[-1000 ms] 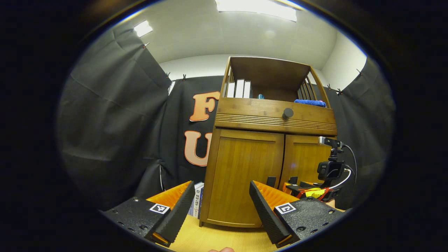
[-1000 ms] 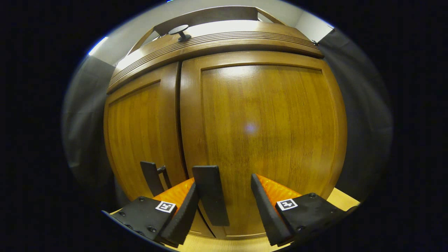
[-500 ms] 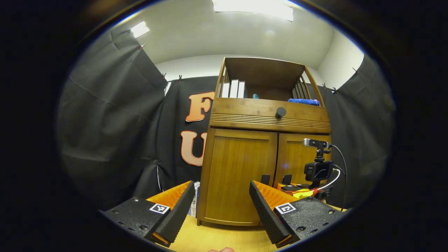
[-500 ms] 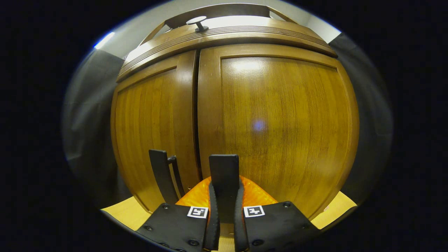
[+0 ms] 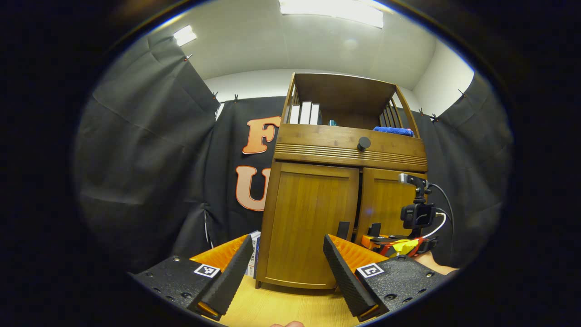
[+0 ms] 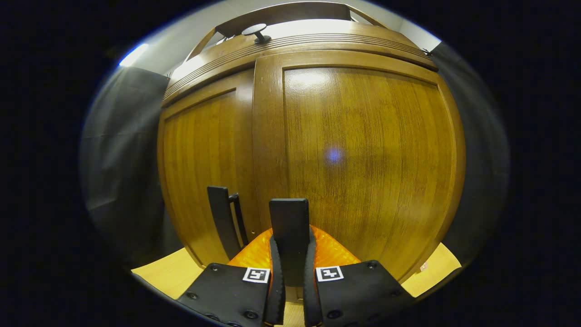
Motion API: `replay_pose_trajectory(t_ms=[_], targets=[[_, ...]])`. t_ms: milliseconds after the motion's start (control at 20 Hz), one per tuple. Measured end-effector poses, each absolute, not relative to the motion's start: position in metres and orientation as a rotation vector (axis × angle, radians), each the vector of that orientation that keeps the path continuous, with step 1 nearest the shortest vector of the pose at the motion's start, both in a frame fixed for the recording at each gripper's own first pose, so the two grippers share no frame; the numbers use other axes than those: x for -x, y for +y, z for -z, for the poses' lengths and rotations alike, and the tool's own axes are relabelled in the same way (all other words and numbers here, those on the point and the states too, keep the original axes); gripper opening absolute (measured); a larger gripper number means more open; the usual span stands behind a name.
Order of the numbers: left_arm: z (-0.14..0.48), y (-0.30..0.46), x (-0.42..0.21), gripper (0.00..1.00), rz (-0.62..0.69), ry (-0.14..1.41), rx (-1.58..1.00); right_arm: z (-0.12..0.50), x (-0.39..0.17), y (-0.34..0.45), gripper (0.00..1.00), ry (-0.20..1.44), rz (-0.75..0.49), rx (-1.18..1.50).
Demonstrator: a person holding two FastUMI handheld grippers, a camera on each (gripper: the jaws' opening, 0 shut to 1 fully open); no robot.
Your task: Open the right door of the double-door shoe cabinet with the right hand, and open the left door with the left hand.
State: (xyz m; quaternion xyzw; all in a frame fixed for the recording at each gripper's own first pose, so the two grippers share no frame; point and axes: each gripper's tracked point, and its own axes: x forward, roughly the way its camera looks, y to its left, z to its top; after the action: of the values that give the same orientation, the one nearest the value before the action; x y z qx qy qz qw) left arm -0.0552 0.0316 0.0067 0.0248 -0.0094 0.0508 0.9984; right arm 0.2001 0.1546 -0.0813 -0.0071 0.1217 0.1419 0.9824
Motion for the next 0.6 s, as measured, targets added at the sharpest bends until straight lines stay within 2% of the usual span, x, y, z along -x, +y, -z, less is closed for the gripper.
replay_pose_trajectory(t_ms=[50, 200, 450, 500, 550, 600], targets=[[-0.003, 0.03, 0.056, 0.94, -0.098, -0.009, -0.049, 0.078, -0.198, 0.154, 0.24, 0.248, -0.3, 0.02], [-0.001, 0.027, 0.058, 0.92, -0.087, -0.002, -0.045, 0.064, -0.191, 0.153, 0.24, 0.262, -0.334, -0.014], [0.001, 0.012, 0.056, 0.92, -0.047, 0.0, -0.047, 0.045, -0.187, 0.149, 0.24, 0.269, -0.324, 0.011], [0.003, 0.007, 0.054, 0.94, -0.036, 0.003, -0.044, 0.04, -0.186, 0.148, 0.28, 0.269, -0.318, 0.015], [0.004, 0.001, 0.054, 0.92, -0.023, 0.004, -0.041, 0.038, -0.187, 0.147, 0.19, 0.272, -0.314, 0.014], [0.004, -0.005, 0.053, 0.95, -0.009, 0.003, -0.039, 0.035, -0.186, 0.147, 0.22, 0.274, -0.309, 0.011]])
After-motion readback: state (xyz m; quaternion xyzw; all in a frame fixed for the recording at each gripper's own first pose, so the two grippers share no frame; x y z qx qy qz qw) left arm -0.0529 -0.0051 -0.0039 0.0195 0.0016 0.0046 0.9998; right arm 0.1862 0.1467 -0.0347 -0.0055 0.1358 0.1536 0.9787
